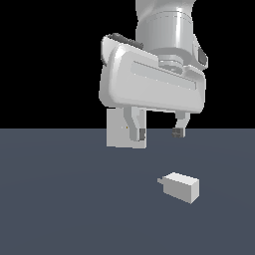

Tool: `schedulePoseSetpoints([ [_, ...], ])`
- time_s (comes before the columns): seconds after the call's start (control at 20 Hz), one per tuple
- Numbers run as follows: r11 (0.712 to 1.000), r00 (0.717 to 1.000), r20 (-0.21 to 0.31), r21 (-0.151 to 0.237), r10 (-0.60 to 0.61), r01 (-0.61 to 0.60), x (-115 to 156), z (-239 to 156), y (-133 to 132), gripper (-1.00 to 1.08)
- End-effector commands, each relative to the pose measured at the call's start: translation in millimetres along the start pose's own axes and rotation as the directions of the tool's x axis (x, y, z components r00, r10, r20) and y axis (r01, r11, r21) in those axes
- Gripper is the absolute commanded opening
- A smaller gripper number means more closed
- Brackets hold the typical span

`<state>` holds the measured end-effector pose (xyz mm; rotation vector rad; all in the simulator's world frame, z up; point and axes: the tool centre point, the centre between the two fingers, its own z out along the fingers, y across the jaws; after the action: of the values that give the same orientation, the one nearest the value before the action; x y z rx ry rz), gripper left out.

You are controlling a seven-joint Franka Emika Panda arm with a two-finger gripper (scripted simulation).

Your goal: Plug the charger into the wall socket.

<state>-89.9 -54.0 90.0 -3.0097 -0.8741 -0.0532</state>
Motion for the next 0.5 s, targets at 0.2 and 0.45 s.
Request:
schedulePoseSetpoints([
  [0.2,0.994,0.994,-0.006,0.005,-0.105,0.105,-18,15,5,1.00],
  [0.45,0.988,0.988,-0.009,0.008,-0.156,0.156,-26,22,9,1.00],
])
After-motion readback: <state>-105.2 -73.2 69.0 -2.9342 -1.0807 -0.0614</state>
